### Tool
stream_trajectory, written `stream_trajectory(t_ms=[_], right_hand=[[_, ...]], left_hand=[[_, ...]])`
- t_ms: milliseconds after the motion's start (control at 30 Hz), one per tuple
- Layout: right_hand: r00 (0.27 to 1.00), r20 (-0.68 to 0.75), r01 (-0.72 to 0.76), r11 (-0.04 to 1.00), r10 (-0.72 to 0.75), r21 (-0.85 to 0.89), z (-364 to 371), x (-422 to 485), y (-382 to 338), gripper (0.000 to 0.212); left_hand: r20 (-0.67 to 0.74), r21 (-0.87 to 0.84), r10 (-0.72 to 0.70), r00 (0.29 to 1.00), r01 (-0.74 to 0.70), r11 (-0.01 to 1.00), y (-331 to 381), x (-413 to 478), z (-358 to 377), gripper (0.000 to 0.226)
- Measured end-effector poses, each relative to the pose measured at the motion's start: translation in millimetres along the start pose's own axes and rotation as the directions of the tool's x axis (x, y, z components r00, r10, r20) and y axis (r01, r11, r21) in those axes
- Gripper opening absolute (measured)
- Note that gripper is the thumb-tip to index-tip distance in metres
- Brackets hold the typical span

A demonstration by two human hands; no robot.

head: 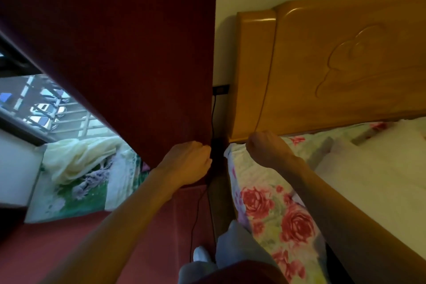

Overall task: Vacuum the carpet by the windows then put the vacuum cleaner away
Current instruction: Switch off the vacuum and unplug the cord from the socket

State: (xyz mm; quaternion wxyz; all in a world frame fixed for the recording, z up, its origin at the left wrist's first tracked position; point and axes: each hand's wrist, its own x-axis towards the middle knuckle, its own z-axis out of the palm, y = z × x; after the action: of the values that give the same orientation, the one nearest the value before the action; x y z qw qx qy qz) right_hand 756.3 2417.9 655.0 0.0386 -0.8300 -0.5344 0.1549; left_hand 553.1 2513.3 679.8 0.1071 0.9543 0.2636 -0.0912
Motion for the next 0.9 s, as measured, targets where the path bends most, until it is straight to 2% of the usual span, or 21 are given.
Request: stream_trajectory(t_ms=[133,300,533,600,667,733,900], right_hand=[[1.0,0.003,0.019,0.999,-0.019,-0.045,-2,35,15,0.023],[0.996,0.09,0.006,1.0,-0.005,-0.018,0,93,35,0.026],[0.958,0.236,0.158,0.987,-0.162,0.034,14,182,42,0.024],[0.935,0.279,0.205,0.976,-0.218,0.075,25,211,42,0.023],[0.914,0.31,0.232,0.964,-0.262,0.131,38,239,42,0.022],[0.908,0.329,0.202,0.96,-0.258,0.194,51,265,41,0.025],[0.919,0.381,-0.056,0.923,-0.101,0.381,91,317,40,0.022]], left_hand=[[0.043,-0.027,0.028,0.999,-0.027,0.999,2,39,-1,0.031],[0.046,0.05,0.036,0.998,-0.038,0.998,11,93,9,0.03],[0.242,0.084,-0.049,0.969,0.029,0.996,28,165,38,0.02],[0.216,0.087,-0.076,0.973,0.059,0.994,25,185,42,0.014],[0.201,0.074,-0.059,0.978,0.045,0.996,19,203,48,0.027],[0.198,-0.005,-0.123,0.972,0.127,0.992,11,217,62,0.039],[0.159,-0.043,-0.16,0.974,0.169,0.985,6,244,93,0.021]])
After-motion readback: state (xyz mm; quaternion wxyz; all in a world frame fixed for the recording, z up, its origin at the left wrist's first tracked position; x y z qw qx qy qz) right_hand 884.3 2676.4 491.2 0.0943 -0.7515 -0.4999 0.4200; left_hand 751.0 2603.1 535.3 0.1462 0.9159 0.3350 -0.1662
